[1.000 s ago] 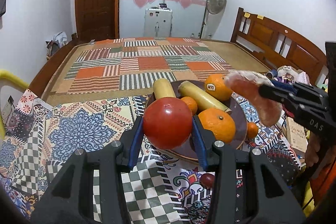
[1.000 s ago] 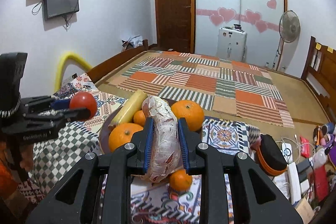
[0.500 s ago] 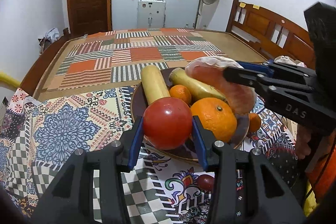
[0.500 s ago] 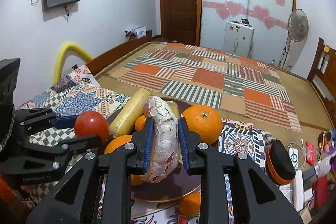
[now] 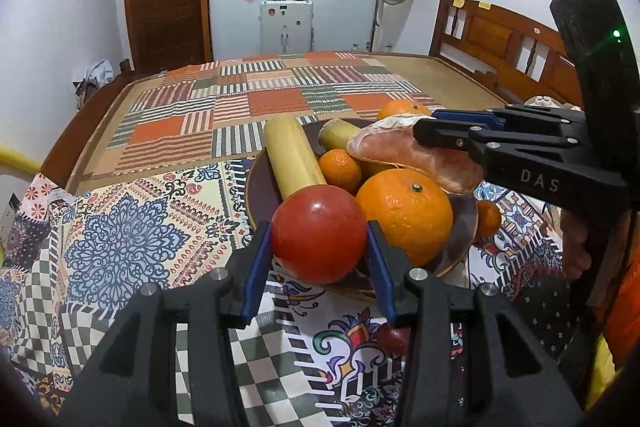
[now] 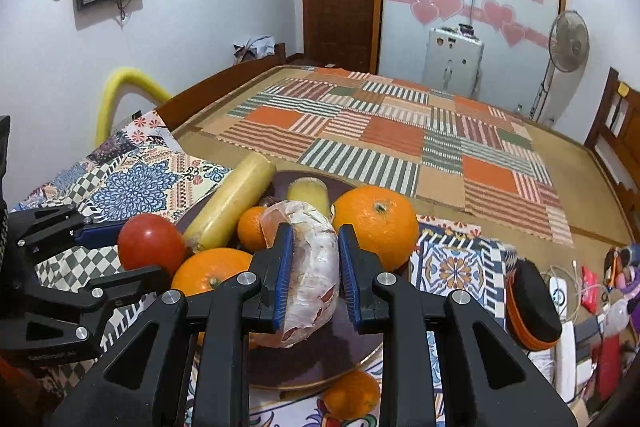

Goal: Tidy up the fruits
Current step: 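Place the tomato on the plate with the left gripper while the right gripper lays the pomelo segment there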

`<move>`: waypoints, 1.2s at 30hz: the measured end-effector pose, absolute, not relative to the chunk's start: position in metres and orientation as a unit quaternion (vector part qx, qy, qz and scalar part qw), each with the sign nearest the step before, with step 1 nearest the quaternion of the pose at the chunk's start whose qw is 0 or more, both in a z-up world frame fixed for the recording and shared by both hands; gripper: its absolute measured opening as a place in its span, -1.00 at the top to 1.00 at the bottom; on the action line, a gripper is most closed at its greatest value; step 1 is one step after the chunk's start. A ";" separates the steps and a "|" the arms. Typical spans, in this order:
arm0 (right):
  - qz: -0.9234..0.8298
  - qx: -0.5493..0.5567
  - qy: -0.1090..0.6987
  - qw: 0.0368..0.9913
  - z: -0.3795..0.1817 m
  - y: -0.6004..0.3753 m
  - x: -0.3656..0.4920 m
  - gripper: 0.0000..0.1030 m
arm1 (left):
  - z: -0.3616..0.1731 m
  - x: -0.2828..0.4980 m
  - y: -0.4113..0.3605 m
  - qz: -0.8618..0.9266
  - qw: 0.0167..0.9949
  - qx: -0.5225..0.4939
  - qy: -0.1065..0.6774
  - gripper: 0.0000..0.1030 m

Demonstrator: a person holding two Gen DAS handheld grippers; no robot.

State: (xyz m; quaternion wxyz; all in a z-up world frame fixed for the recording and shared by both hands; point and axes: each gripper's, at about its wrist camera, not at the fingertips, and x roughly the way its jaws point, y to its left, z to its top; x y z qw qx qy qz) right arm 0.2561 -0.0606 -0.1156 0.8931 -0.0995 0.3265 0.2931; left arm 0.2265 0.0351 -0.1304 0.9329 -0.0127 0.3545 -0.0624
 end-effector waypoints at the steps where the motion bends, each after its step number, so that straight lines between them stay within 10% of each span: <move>1: 0.293 -0.098 0.329 0.892 -0.116 -0.062 0.256 0.59 | -0.131 0.227 0.035 -0.063 0.933 -0.012 0.355 0.12; 36: 0.266 -0.101 0.303 0.910 -0.094 -0.117 0.185 0.31 | -0.105 0.185 0.020 -0.056 0.939 -0.019 0.340 -0.13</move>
